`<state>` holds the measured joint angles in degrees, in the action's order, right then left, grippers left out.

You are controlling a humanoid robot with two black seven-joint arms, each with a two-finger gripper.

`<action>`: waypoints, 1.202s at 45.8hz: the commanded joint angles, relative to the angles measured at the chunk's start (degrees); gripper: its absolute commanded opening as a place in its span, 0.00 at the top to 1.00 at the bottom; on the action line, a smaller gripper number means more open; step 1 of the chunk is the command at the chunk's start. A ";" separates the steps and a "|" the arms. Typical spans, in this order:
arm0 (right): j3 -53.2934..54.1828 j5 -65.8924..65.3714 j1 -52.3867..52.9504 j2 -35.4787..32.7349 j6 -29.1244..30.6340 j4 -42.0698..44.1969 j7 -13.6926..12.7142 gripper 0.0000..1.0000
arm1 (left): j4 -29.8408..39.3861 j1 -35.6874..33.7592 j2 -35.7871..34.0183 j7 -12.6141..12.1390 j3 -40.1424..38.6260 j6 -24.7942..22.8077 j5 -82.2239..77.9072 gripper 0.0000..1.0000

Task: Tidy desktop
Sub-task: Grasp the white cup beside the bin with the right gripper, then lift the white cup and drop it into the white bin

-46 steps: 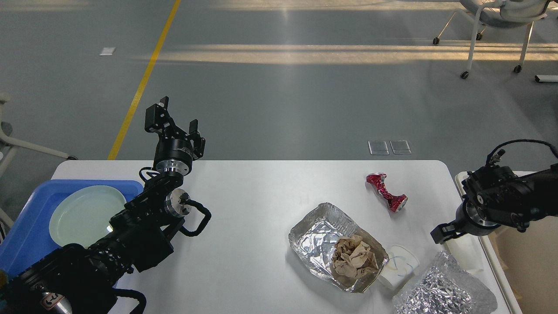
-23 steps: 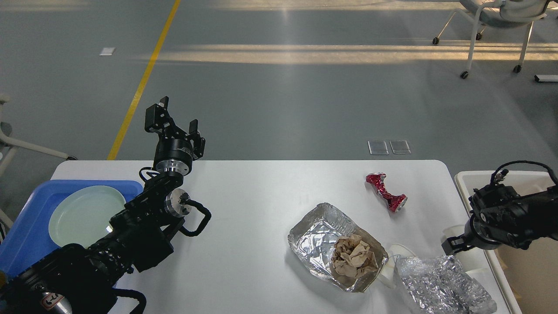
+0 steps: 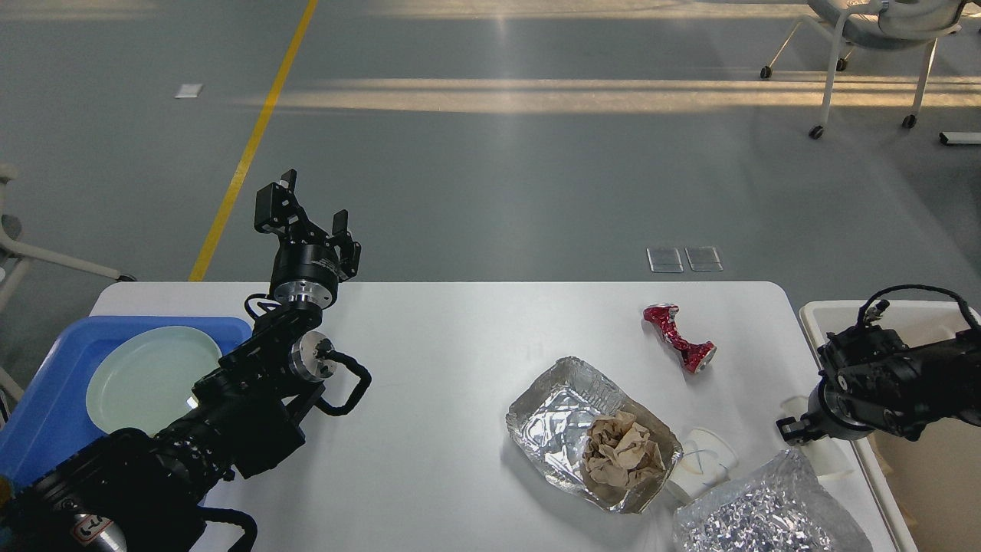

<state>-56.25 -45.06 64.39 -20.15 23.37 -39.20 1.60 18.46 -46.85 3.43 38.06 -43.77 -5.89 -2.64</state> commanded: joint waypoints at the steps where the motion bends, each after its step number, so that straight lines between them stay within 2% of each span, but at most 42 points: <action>1: 0.00 1.28 0.55 0.11 0.01 0.00 0.07 0.65 | 0.00 0.00 0.00 0.00 0.00 0.00 0.00 0.01; 13: -0.26 1.73 7.32 -0.16 0.63 -0.36 0.95 0.64 | 0.00 0.00 0.00 0.00 0.00 0.00 0.00 0.01; 19: -0.70 1.90 13.55 -0.68 2.12 -0.44 3.23 0.64 | 0.00 0.00 0.00 0.00 0.00 0.00 0.00 0.01; 29: -1.05 1.90 28.49 -2.26 8.62 -1.41 10.70 0.64 | 0.00 0.00 0.00 0.00 0.00 0.00 0.00 0.01; 42: -1.14 1.90 48.80 -5.69 25.23 -2.72 24.76 0.64 | 0.00 0.00 0.00 0.00 0.00 0.00 0.00 0.01; 49: -1.84 1.90 58.46 -7.54 30.50 -6.68 29.07 0.64 | 0.00 0.00 0.00 0.00 0.00 0.00 0.00 0.01; 55: -1.75 1.90 64.62 -8.16 31.63 -9.14 32.32 0.63 | 0.00 0.00 0.00 0.00 0.00 0.00 0.00 0.01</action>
<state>-58.05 -43.15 124.06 -27.81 54.06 -46.41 31.18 18.46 -46.85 3.43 38.06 -43.77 -5.89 -2.64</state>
